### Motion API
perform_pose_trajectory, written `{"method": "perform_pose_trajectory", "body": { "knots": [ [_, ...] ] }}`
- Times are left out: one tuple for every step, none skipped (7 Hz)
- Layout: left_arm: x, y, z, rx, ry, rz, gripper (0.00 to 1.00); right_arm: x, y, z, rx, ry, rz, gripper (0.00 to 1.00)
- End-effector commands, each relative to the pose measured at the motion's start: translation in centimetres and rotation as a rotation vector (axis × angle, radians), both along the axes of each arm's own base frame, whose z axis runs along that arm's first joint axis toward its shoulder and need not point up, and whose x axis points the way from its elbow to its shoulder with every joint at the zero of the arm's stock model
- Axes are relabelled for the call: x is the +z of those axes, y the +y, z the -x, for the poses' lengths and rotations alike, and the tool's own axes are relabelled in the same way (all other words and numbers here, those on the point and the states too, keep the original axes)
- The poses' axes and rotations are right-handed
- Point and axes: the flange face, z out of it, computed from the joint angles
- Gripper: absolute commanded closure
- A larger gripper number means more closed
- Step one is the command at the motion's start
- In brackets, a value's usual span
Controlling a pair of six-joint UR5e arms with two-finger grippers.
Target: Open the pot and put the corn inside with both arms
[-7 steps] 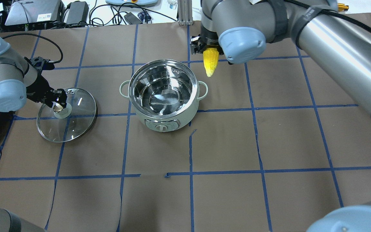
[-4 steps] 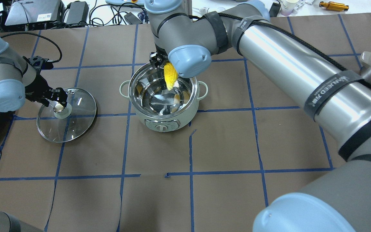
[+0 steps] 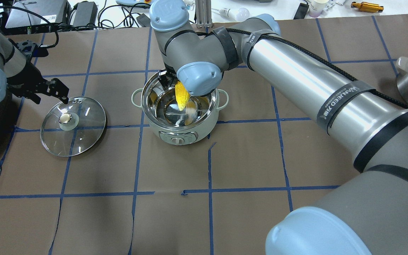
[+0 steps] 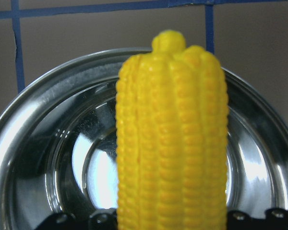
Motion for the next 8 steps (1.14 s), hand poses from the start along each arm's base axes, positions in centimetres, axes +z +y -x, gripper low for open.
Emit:
{"method": "perform_pose_trajectory", "body": {
  "knots": [
    [7.0,2.5,2.5,0.021,0.018,-0.02,0.07,1.0,1.0,-0.1,0.001,-0.007,0.004,0.0],
    [9.6,3.4,4.2,-0.003,0.003,0.023,0.06,1.1,1.0,-0.1,0.001,-0.008,0.005,0.0],
    [11.7,4.6,6.7,-0.03,-0.005,0.05,0.05,1.3,1.0,-0.1,0.0,-0.012,0.008,0.0],
    [13.4,5.7,9.1,0.002,-0.008,0.067,0.03,2.6,1.1,0.0,0.0,-0.018,0.027,0.0],
    [15.5,6.5,11.8,0.032,0.001,0.077,0.01,5.9,1.3,2.0,-0.007,-0.025,0.062,0.0],
    [18.5,7.3,14.9,-0.021,0.001,0.086,0.0,7.6,-0.3,5.9,-0.067,-0.024,0.062,0.0],
    [20.6,7.9,17.3,-0.045,0.006,0.078,0.0,9.4,-1.9,11.8,-0.117,-0.004,0.023,0.0],
    [21.0,7.9,18.6,0.022,0.021,0.078,0.0,11.9,-2.6,17.5,-0.121,0.013,0.005,0.0]
  ]
}}
